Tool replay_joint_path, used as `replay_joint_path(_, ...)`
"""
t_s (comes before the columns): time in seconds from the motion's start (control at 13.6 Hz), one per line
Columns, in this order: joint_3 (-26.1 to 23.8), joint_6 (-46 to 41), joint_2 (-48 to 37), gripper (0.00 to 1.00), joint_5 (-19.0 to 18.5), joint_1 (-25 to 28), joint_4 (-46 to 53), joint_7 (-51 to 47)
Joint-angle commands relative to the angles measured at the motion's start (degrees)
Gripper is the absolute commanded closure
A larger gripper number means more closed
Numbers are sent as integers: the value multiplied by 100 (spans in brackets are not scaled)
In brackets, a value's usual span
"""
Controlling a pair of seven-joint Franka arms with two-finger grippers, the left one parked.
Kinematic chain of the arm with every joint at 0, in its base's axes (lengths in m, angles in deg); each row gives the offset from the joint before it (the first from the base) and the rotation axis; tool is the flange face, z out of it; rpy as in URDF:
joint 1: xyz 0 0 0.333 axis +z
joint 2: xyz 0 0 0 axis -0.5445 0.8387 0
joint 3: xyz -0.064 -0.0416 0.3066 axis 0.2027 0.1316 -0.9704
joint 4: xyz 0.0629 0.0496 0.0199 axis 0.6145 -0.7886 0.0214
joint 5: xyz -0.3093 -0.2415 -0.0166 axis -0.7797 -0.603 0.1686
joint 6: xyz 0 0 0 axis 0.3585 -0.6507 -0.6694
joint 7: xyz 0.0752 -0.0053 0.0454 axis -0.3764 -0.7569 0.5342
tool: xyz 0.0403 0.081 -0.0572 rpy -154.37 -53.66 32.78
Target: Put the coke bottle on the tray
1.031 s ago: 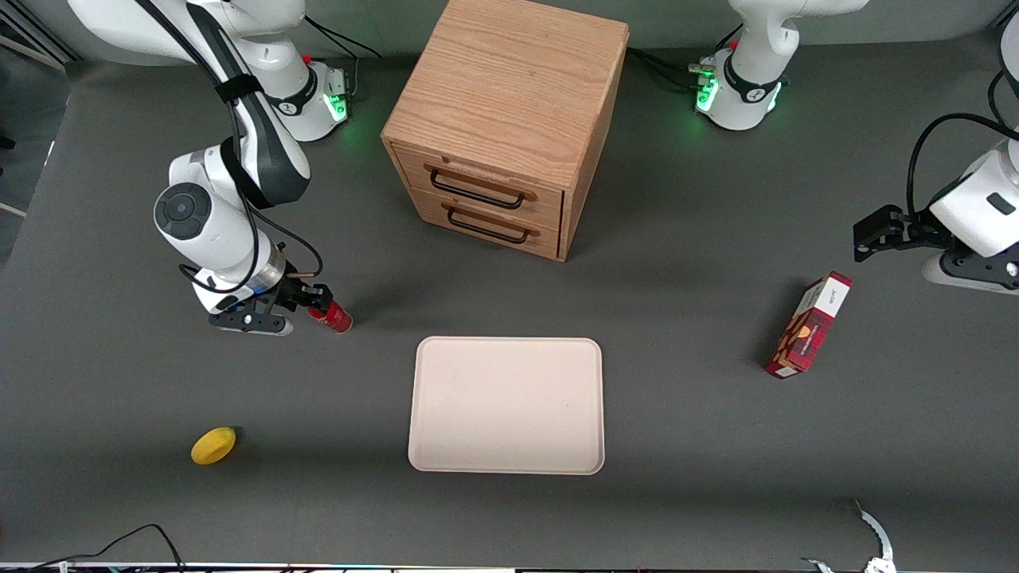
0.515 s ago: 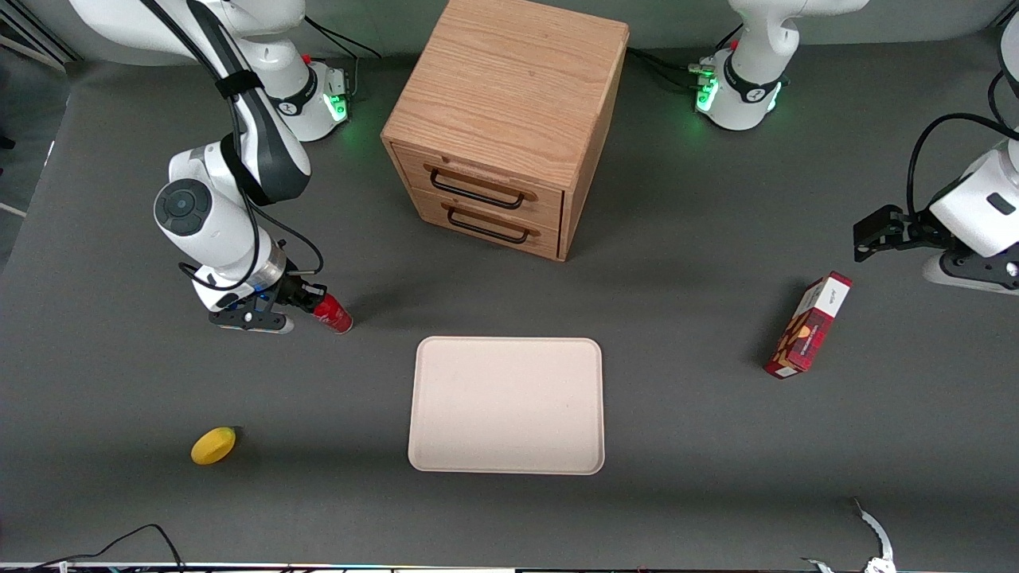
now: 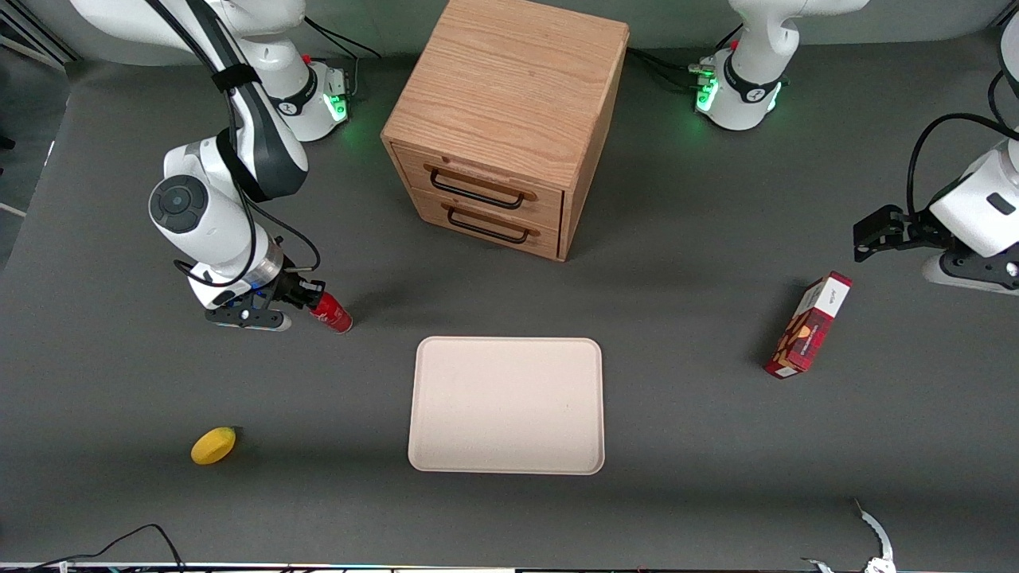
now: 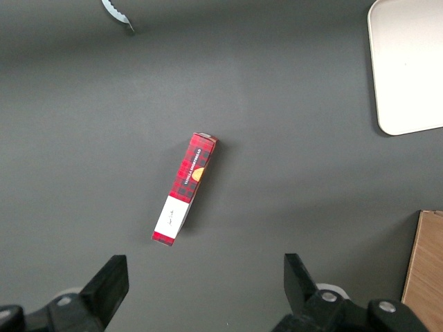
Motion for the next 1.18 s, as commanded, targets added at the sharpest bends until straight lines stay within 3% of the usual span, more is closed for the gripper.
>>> replay_joint_path(0.0, -18, -143, -85, 0, -98, 10, 40, -191)
replay_joint_path(0.29, -80, -160, -128, 0, -98, 10, 14, -217)
replay_joint_path(0.52, -141, -685, -426, 0, -55, -8, 258, -235)
replay_joint_path(0.81, -133, -2843, -823, 0, 24, -34, 1863, -138)
replay_joint_path(0.96, -72, -4031, -823, 0, 401, -61, 2953, -103)
replay_joint_path(1.1, -45, -4850, -849, 0, 446, -96, 3606, 72)
